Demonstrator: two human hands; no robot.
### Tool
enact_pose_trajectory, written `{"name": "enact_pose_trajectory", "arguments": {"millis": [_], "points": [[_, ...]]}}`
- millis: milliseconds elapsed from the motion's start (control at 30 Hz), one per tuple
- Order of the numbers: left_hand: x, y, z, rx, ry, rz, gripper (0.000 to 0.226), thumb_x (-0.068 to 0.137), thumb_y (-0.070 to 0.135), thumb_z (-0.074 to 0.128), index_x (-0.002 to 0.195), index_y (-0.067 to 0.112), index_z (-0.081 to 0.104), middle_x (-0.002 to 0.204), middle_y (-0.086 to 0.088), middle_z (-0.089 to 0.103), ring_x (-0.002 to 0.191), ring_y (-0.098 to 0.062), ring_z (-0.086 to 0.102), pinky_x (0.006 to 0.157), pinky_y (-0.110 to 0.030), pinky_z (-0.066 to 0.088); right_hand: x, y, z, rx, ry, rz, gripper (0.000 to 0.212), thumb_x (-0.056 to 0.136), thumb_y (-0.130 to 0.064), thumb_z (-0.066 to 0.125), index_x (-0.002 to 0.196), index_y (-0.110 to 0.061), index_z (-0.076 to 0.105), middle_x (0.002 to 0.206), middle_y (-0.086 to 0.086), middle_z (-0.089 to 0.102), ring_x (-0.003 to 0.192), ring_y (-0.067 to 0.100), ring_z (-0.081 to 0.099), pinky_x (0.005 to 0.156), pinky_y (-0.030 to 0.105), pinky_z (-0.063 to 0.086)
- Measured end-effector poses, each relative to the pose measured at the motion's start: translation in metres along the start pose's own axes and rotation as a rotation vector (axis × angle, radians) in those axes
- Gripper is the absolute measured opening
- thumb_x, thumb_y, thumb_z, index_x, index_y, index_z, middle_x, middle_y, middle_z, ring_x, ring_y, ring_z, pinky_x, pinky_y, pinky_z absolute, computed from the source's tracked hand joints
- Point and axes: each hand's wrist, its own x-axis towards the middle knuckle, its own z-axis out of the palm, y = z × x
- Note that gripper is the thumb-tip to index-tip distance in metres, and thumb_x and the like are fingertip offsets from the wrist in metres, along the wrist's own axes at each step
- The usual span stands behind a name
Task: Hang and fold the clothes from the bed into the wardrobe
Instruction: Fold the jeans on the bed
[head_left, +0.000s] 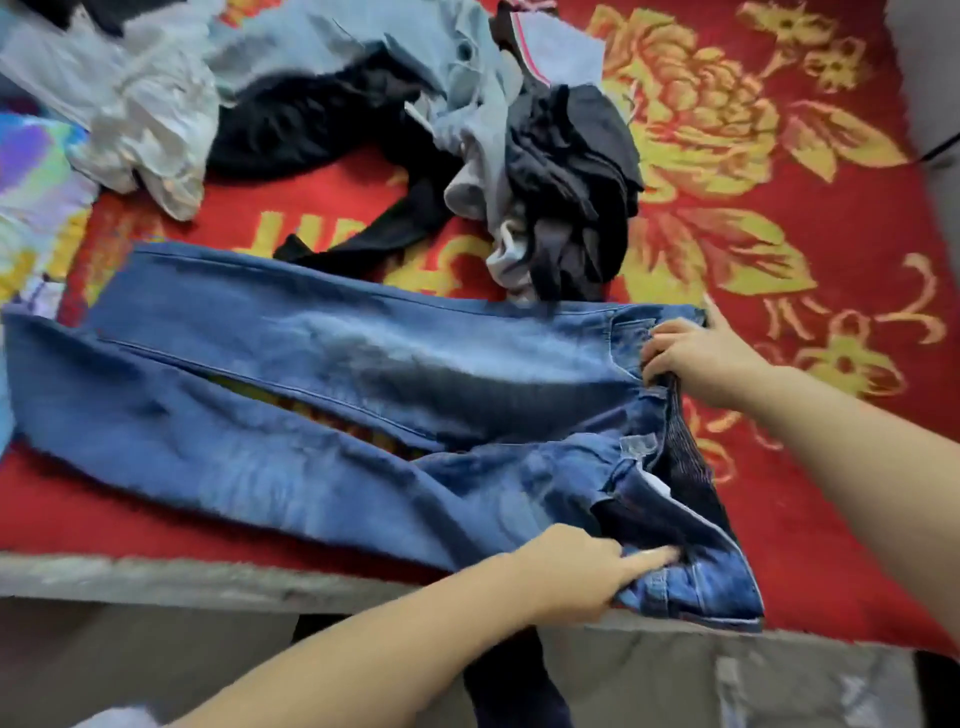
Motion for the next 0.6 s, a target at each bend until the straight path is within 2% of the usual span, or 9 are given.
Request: {"name": "enact_pose_trajectory", "arguments": {"millis": [67,133,200,267,300,367,433,500,600], "points": [[0.038,0.02,0.025,-0.009,0.005,-0.017,0.076,0.093,0.009,0.043,0.153,0.031,0.001,0.103,-0.016,0.052,0.074,-0.036,0.056,0.051,-0.036,0.034,-0.017,0.029,0.037,0.002,0.052,0.08,0.035,0.09,-0.01,0.054,0.106,-0.037,0.07,0.125,-0.017,0.056,0.14,0.01,0.026,0.11,0.061,-0.014],[0.066,0.033,0.041,-0.113,-0.015,-0.058,0.078,0.095,0.015,0.046,0.153,0.03,-0.004,0.117,-0.017,0.049,0.084,-0.038,0.057,0.057,-0.04,0.04,-0.026,0.047,0.069,-0.003,0.079,0.185,0.035,0.092,-0.01,0.05,0.114,-0.031,0.068,0.137,-0.006,0.052,0.145,0.015,0.018,0.11,0.063,-0.014],[0.081,0.034,0.051,-0.274,-0.083,-0.088,0.076,0.097,0.029,0.049,0.153,0.023,-0.001,0.143,-0.014,0.038,0.115,-0.037,0.051,0.085,-0.047,0.045,-0.028,0.049,0.091,-0.102,-0.033,0.311,0.045,0.093,-0.012,0.049,0.132,-0.034,0.053,0.156,0.001,0.027,0.149,0.019,0.002,0.107,0.067,-0.011],[0.08,0.022,0.057,-0.234,-0.135,-0.112,0.072,0.097,0.033,0.049,0.154,0.019,0.006,0.154,-0.009,0.027,0.137,-0.028,0.032,0.11,-0.049,0.028,-0.03,0.039,0.108,-0.028,-0.14,0.422,0.057,0.092,-0.012,0.049,0.144,-0.032,0.038,0.161,0.005,0.008,0.148,0.024,-0.005,0.11,0.065,-0.004],[0.074,0.01,0.06,-0.181,-0.137,-0.155,0.069,0.097,0.031,0.048,0.154,0.019,0.01,0.156,-0.007,0.025,0.141,-0.024,0.026,0.115,-0.049,0.02,-0.032,0.032,0.117,0.069,-0.159,0.446,0.058,0.091,-0.011,0.048,0.145,-0.028,0.036,0.16,0.007,0.011,0.148,0.024,0.001,0.113,0.063,0.002],[0.056,-0.023,0.063,-0.05,-0.101,-0.298,0.065,0.096,0.025,0.045,0.153,0.02,0.014,0.155,-0.006,0.024,0.143,-0.02,0.021,0.117,-0.047,0.014,-0.038,0.017,0.136,0.281,-0.18,0.458,0.053,0.092,-0.011,0.046,0.144,-0.022,0.04,0.152,0.01,0.031,0.141,0.027,0.027,0.112,0.054,0.025],[0.03,-0.063,0.064,0.077,-0.07,-0.465,0.064,0.094,0.022,0.044,0.152,0.02,0.015,0.155,-0.004,0.022,0.143,-0.019,0.018,0.116,-0.046,0.014,-0.047,-0.003,0.154,0.539,-0.186,0.499,0.046,0.096,-0.015,0.04,0.142,-0.016,0.04,0.142,0.014,0.042,0.125,0.032,0.046,0.1,0.047,0.041],[0.001,-0.098,0.067,0.165,-0.086,-0.573,0.066,0.094,0.019,0.044,0.152,0.021,0.014,0.158,-0.001,0.014,0.146,-0.015,0.01,0.117,-0.049,0.01,-0.054,-0.027,0.174,0.672,-0.187,0.534,0.045,0.098,-0.022,0.04,0.142,-0.013,0.036,0.141,0.017,0.04,0.124,0.035,0.046,0.099,0.046,0.042],[-0.033,-0.139,0.07,0.278,-0.1,-0.572,0.07,0.093,0.014,0.041,0.154,0.023,0.008,0.161,0.0,0.005,0.147,-0.017,0.005,0.117,-0.048,0.008,-0.054,-0.07,0.19,0.533,-0.084,0.506,0.053,0.098,-0.031,0.044,0.147,-0.017,0.029,0.153,0.011,0.027,0.14,0.029,0.028,0.112,0.047,0.027]]}}
